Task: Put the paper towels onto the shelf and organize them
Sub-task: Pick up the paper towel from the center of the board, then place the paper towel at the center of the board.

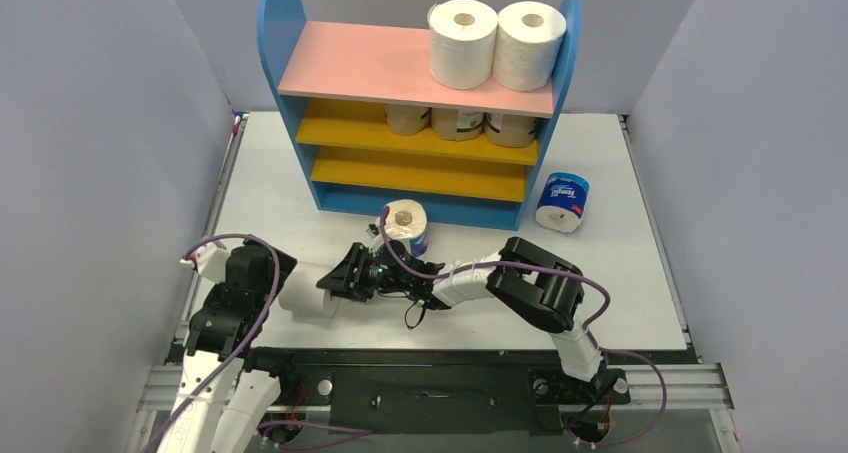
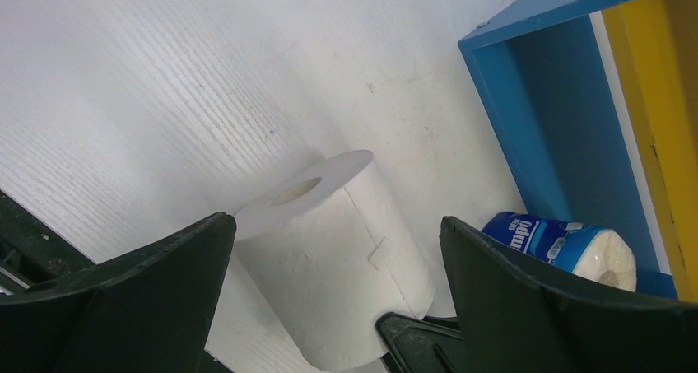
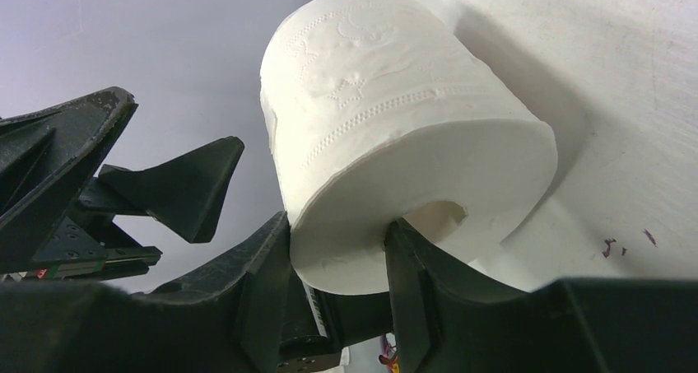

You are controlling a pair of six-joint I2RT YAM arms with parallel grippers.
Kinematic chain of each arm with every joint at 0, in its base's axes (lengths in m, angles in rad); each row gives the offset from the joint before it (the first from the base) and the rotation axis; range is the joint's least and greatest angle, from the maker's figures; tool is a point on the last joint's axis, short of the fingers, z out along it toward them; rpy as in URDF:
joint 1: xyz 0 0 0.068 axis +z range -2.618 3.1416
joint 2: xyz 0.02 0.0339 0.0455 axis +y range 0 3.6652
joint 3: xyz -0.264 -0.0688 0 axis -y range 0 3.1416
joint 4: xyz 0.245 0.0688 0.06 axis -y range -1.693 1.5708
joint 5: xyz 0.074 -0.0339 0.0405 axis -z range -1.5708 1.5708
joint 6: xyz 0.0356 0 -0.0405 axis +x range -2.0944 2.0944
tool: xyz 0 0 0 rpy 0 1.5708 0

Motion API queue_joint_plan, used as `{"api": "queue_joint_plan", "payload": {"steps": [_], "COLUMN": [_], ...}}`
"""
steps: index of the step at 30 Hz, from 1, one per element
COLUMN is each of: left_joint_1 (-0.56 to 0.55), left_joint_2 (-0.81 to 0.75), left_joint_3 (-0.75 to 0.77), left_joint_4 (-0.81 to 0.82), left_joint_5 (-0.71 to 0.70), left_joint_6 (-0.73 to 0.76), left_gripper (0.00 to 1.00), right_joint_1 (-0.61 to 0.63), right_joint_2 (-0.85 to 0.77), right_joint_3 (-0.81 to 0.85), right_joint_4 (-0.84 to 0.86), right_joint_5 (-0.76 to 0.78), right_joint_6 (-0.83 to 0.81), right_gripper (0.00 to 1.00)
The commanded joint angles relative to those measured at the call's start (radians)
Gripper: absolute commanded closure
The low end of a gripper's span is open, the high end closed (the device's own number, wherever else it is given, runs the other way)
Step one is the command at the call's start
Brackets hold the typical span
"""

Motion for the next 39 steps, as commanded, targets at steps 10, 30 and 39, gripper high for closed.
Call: {"api": "queue_joint_plan", "payload": {"steps": [10,30,39], "left_joint_1": [-0.003,-0.004,-0.130], "left_joint_2": [-0.006,0.019,0.145], "left_joint_3": [0.019,-0.028,-0.051], "left_joint_4": [0.044,0.216,0.441], "left_joint_5": [0.005,0.147,0.335], "left_joint_6": [-0.024,0.014,0.098], "left_gripper": [0.05,0.06,0.06], "right_joint_1": [0.003,-0.067,-0.058], "right_joint_2": [-0.173,-0.820,-0.967], "right_joint_3": [-0.114,-0.228,-0.092], "right_joint_4": [0.055,-0.772,-1.404], "right_joint_5": [0.067,0.239,0.590], "right_joint_6": [-0.101,-0.626,-0.977], "right_gripper": [0.77,0.78,0.77]}}
